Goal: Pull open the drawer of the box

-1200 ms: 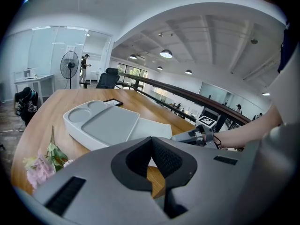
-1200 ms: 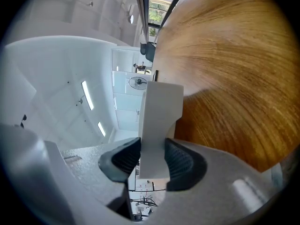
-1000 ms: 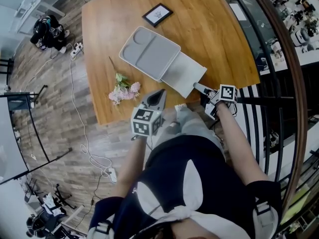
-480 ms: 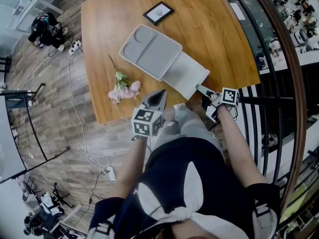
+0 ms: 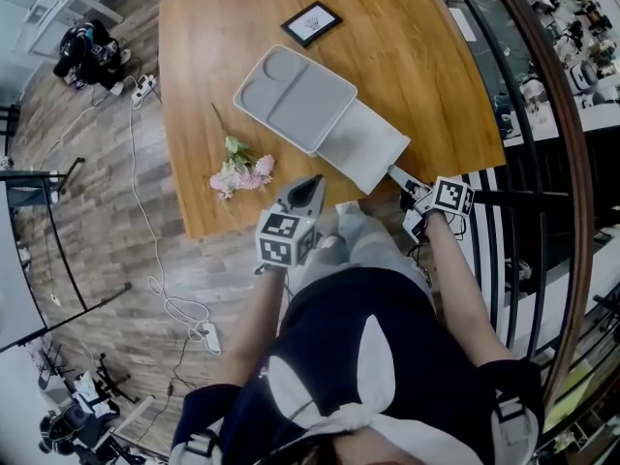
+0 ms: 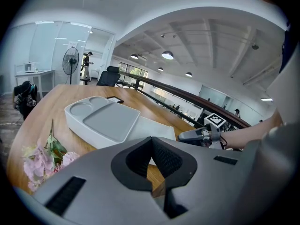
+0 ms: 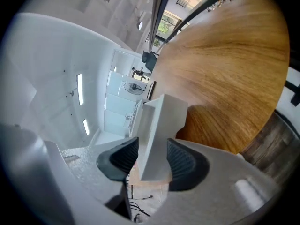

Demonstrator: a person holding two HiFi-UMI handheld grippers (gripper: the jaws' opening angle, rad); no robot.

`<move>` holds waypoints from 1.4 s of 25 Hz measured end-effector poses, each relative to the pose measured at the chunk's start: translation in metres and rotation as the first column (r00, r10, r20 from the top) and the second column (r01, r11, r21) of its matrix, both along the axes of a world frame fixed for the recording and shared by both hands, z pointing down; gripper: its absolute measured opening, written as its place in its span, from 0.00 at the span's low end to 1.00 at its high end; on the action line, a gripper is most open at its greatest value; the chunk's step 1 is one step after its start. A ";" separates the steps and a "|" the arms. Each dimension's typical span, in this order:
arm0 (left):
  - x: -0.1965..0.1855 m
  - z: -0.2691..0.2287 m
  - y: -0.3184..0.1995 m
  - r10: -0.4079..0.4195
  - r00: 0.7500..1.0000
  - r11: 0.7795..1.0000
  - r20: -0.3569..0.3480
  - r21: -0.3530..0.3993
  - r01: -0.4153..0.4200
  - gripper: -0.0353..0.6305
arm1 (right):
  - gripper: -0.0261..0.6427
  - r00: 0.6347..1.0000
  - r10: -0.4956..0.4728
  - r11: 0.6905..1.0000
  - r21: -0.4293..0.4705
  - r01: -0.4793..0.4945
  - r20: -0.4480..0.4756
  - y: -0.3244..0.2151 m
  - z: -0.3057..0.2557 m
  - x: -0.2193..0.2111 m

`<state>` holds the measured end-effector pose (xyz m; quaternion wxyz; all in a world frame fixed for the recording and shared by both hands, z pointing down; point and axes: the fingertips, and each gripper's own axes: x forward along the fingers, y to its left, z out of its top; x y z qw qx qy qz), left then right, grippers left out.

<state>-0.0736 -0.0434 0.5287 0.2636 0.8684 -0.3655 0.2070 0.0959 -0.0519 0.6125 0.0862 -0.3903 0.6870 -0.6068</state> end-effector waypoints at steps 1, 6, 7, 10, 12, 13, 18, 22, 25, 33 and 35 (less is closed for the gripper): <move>0.000 -0.003 0.000 -0.001 1.000 1.000 -0.003 0.007 0.001 0.08 | 0.32 0.999 0.007 1.000 0.023 -0.006 -0.040 0.001 -0.007 0.003; 0.007 -0.027 -0.009 -0.012 0.999 0.998 -0.038 0.056 0.014 0.08 | 0.32 0.943 -0.007 0.976 0.205 0.080 -0.333 -0.001 -0.049 -0.005; 0.008 -0.030 -0.012 -0.013 0.999 0.998 -0.046 0.066 0.016 0.08 | 0.31 0.926 0.004 0.962 0.254 0.099 -0.378 -0.004 -0.061 -0.010; 0.013 -0.042 -0.017 -0.007 0.998 0.994 -0.060 0.109 0.013 0.08 | 0.31 0.885 0.064 0.906 0.400 0.143 -0.462 -0.014 -0.101 -0.024; 0.018 -0.052 -0.016 -0.002 0.998 0.990 -0.063 0.139 0.011 0.08 | 0.29 0.881 0.100 0.864 0.480 0.154 -0.462 -0.016 -0.126 -0.032; 0.020 -0.056 -0.015 -0.001 0.998 0.989 -0.065 0.150 0.011 0.08 | 0.28 0.886 0.111 0.844 0.513 0.156 -0.451 -0.015 -0.138 -0.037; 0.023 -0.077 -0.013 -0.023 0.997 0.983 -0.078 0.183 0.036 0.08 | 0.21 0.861 0.156 0.763 0.613 0.206 -0.483 -0.010 -0.178 -0.052; 0.027 -0.094 -0.013 -0.034 0.994 0.974 -0.100 0.218 0.055 0.08 | 0.11 0.805 0.207 0.719 0.645 0.261 -0.556 -0.006 -0.191 -0.056; 0.029 -0.098 -0.011 -0.036 0.995 0.972 -0.097 0.229 0.057 0.08 | 0.06 0.783 0.225 0.708 0.649 0.278 -0.581 -0.004 -0.195 -0.058; 0.035 -0.100 0.006 -0.003 0.995 0.965 -0.095 0.260 0.028 0.08 | 0.04 0.744 0.223 0.695 0.638 0.332 -0.630 0.009 -0.200 -0.063; 0.034 -0.100 0.011 0.004 0.996 0.964 -0.089 0.263 0.019 0.08 | 0.04 0.743 0.216 0.700 0.631 0.334 -0.633 0.012 -0.200 -0.064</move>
